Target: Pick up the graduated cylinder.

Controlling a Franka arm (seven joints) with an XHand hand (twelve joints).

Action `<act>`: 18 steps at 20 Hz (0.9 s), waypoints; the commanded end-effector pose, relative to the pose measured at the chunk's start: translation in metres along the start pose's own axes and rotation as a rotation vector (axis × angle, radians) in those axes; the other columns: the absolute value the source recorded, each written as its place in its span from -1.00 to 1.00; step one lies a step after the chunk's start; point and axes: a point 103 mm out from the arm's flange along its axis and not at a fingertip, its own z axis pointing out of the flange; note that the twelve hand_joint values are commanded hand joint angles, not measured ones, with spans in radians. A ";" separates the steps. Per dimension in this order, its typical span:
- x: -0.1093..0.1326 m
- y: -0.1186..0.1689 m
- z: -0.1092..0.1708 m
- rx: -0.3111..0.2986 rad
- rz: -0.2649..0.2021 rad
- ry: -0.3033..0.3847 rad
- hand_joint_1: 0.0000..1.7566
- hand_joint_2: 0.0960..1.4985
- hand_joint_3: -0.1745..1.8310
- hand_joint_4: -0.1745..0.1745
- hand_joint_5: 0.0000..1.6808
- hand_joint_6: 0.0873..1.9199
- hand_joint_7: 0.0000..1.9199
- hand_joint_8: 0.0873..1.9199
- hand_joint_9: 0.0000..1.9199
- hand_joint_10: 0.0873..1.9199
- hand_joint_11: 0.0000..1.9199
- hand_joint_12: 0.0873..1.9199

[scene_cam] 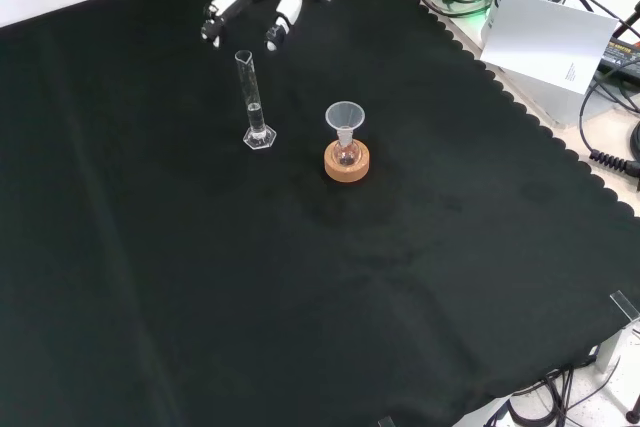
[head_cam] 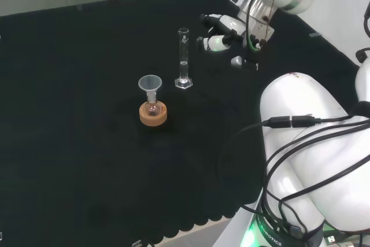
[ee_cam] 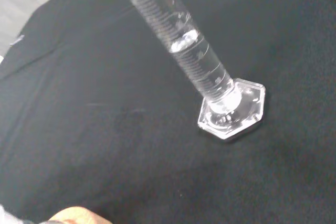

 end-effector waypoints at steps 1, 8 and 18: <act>-0.016 0.000 0.020 -0.012 -0.078 0.075 -0.07 0.33 -1.00 -0.28 -0.59 -1.00 -0.84 -0.38 -0.58 -0.38 -0.85 0.40; -0.018 0.010 0.040 -0.023 -0.109 0.191 -0.01 0.30 -1.00 -0.23 -0.62 -1.00 -0.92 -0.42 -0.65 -0.42 -0.86 0.40; -0.015 0.026 0.060 -0.049 -0.151 0.311 0.02 0.28 -1.00 -0.12 -0.64 -1.00 -0.79 -0.42 -0.60 -0.40 -0.86 0.40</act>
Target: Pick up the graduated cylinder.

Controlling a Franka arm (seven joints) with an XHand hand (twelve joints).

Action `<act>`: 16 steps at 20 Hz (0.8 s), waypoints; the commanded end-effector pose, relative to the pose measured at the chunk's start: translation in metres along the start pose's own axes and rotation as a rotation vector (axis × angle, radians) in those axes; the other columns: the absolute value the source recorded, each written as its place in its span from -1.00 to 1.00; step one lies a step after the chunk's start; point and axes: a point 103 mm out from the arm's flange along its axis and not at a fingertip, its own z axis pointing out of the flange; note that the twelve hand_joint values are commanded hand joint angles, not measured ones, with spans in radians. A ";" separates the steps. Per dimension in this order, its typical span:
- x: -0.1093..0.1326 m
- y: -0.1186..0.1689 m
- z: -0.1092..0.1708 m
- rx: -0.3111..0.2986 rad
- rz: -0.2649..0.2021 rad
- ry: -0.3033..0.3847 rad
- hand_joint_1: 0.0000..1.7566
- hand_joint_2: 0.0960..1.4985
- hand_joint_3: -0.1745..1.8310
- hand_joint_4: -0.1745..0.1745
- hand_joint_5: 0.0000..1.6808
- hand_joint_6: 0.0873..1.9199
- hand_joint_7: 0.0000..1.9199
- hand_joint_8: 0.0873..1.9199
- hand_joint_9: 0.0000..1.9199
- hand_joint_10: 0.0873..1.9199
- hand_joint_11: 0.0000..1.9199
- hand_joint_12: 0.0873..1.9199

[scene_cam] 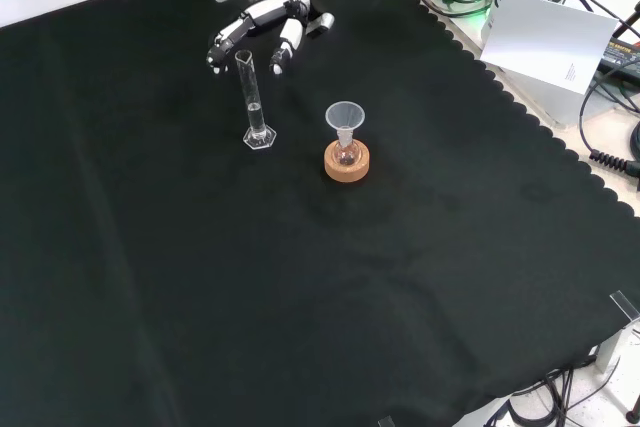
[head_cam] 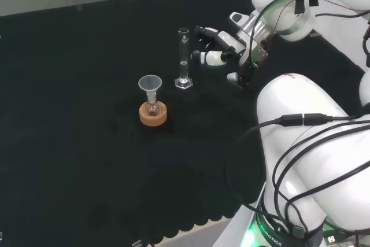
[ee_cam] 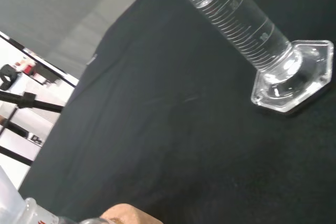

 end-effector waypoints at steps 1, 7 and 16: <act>-0.004 0.009 0.012 -0.016 -0.031 0.074 0.02 0.28 -1.00 -0.12 -0.64 -1.00 -0.77 -0.42 -0.59 -0.41 -0.86 0.40; -0.001 0.013 0.019 -0.030 -0.068 0.118 0.02 0.27 -1.00 -0.09 -0.64 -1.00 -0.75 -0.43 -0.56 -0.41 -0.82 0.40; 0.007 0.023 0.034 -0.018 -0.123 0.182 0.07 0.24 -1.00 -0.07 -0.63 -1.00 -0.71 -0.44 -0.48 -0.43 -0.71 0.37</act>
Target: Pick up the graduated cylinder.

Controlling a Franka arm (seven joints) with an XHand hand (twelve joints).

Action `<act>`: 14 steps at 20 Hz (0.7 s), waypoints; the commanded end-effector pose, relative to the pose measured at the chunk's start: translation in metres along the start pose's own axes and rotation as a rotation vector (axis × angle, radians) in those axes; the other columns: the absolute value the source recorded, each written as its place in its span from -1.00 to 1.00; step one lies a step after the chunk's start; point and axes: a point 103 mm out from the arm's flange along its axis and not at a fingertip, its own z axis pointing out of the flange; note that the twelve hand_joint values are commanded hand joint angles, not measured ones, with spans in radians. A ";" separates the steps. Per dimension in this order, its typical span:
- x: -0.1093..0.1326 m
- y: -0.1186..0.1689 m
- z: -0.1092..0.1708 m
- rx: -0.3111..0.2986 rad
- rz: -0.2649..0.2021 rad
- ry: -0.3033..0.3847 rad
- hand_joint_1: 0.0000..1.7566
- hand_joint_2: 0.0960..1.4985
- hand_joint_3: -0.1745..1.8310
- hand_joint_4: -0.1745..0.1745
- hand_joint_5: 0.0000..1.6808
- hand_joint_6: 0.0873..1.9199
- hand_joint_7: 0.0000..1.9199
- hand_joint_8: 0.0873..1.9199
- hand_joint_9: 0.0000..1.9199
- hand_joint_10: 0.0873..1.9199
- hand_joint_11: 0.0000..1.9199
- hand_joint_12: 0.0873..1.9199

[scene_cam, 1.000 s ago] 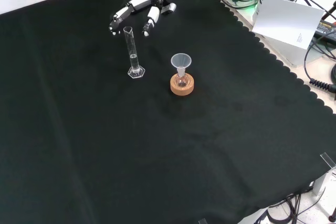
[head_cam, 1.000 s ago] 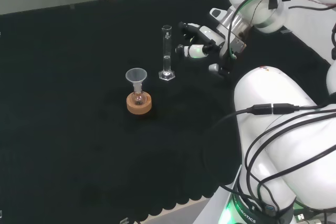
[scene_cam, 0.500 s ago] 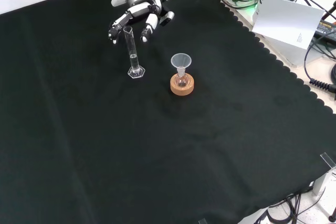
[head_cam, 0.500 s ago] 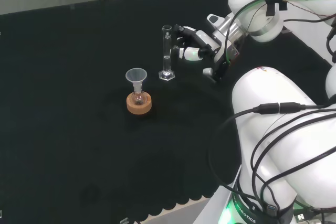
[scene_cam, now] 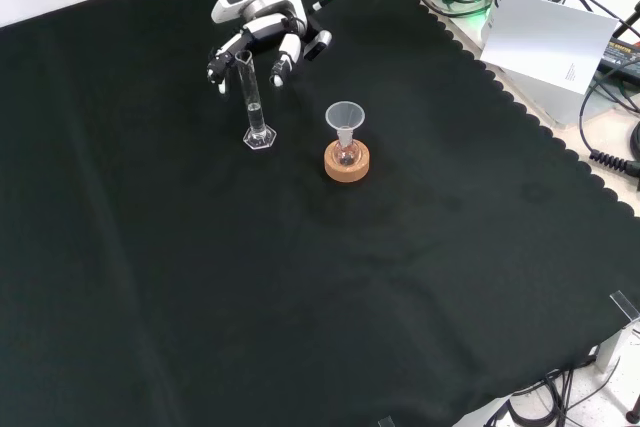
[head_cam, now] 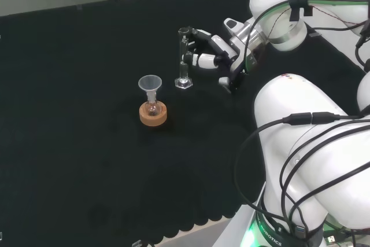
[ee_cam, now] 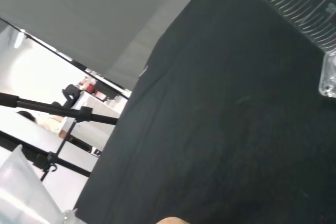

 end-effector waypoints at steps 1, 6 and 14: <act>0.001 0.006 0.010 0.004 -0.024 0.043 0.08 0.24 -1.00 -0.08 -0.62 -1.00 -0.71 -0.44 -0.45 -0.45 -0.69 0.35; -0.002 0.011 0.016 -0.022 -0.022 0.072 0.10 0.24 -1.00 -0.10 -0.59 -1.00 -0.70 -0.45 -0.40 -0.47 -0.65 0.34; -0.004 0.016 0.023 -0.054 -0.027 0.098 0.15 0.25 -1.00 -0.10 -0.49 -1.00 -0.65 -0.43 -0.37 -0.48 -0.64 0.34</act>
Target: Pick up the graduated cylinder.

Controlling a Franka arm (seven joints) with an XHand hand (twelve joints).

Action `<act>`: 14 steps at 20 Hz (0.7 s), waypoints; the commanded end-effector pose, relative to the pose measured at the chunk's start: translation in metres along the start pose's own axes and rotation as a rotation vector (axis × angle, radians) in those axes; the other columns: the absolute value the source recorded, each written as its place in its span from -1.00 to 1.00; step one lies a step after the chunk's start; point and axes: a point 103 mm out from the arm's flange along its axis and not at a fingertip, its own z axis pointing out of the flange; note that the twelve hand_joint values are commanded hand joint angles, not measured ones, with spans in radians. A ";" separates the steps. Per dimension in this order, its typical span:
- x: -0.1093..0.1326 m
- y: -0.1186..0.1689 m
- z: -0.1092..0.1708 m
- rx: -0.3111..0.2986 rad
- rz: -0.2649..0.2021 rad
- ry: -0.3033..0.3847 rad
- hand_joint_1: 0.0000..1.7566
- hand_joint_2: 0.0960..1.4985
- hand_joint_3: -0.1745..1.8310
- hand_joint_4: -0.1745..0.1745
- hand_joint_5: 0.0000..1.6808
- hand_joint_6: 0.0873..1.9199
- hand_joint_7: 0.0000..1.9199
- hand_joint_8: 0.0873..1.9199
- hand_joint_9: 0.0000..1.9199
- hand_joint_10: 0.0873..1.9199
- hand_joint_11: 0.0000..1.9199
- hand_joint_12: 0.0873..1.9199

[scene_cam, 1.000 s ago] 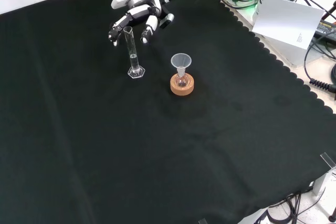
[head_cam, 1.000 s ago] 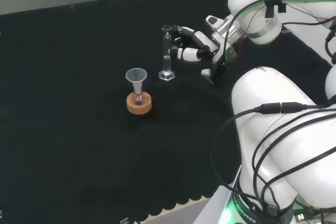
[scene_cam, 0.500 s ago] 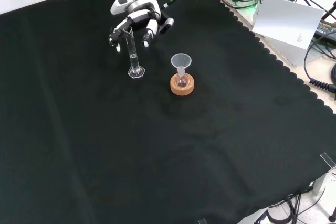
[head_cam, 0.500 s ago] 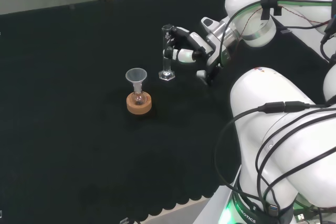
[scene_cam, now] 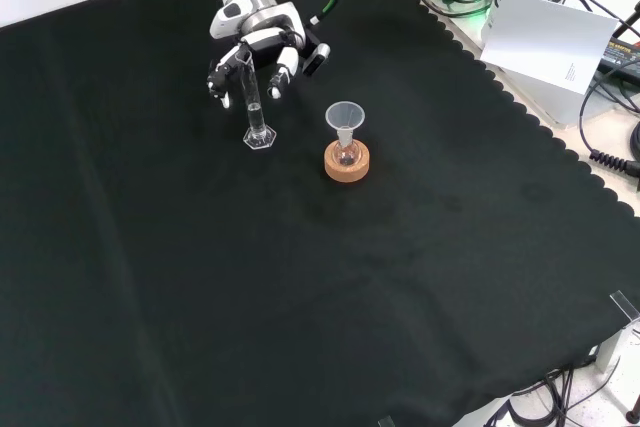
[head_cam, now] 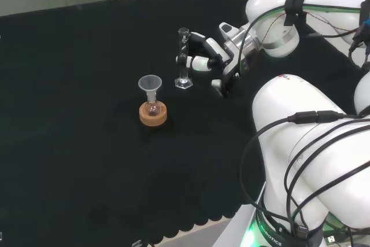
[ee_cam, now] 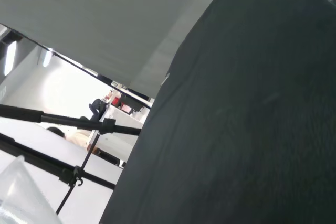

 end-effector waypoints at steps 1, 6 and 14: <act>0.000 0.002 0.005 -0.024 -0.010 0.010 0.16 0.26 -1.00 -0.10 -0.49 -1.00 -0.65 -0.43 -0.36 -0.48 -0.64 0.34; 0.003 0.003 0.007 -0.046 -0.021 0.030 0.17 0.27 -1.00 -0.11 -0.44 -1.00 -0.61 -0.44 -0.32 -0.50 -0.60 0.32; -0.002 0.001 0.006 -0.067 -0.011 0.045 0.21 0.33 -1.00 -0.12 -0.32 -0.99 -0.53 -0.46 -0.23 -0.56 -0.49 0.26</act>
